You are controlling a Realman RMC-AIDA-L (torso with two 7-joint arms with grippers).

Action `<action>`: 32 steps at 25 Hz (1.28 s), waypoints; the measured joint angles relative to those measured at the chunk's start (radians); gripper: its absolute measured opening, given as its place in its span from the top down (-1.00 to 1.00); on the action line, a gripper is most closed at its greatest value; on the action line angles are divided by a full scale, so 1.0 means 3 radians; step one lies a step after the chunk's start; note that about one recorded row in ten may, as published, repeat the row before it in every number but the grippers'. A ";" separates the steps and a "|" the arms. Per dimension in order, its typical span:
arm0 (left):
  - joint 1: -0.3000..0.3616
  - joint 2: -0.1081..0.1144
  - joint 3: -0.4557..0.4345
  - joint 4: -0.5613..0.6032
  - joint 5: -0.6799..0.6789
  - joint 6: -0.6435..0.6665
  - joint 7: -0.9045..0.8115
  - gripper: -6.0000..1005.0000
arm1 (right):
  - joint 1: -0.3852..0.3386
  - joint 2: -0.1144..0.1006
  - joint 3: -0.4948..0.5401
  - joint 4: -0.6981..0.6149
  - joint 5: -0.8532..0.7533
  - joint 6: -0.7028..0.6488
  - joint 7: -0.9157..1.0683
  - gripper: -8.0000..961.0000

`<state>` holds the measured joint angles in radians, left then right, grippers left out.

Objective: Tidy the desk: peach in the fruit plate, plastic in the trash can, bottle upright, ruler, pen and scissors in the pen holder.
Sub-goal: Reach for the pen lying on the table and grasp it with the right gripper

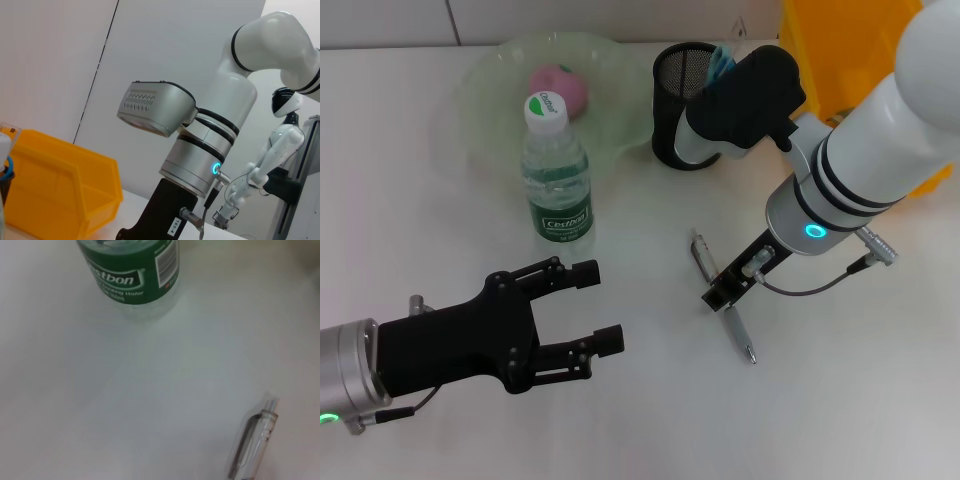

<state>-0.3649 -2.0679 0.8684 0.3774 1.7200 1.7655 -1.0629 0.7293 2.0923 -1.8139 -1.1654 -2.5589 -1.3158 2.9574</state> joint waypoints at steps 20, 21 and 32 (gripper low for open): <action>-0.0001 0.0001 0.0004 0.0000 -0.0002 0.0005 0.0000 -0.66 | 0.0032 0.0000 -0.0134 -0.0003 -0.0005 0.0015 -0.0002 0.31; 0.0000 0.0001 0.0005 0.0000 -0.0002 0.0006 0.0000 -0.66 | 0.0031 0.0000 -0.0135 -0.0006 -0.0005 0.0015 -0.0002 0.36; 0.0019 0.0003 -0.0005 0.0000 -0.0001 0.0011 0.0003 -0.66 | -0.0013 -0.0003 -0.0140 -0.0094 -0.0062 0.0000 -0.0026 0.78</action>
<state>-0.3591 -2.0670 0.8669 0.3773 1.7196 1.7687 -1.0620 0.7255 2.0915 -1.8558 -1.1937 -2.5775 -1.3159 2.9496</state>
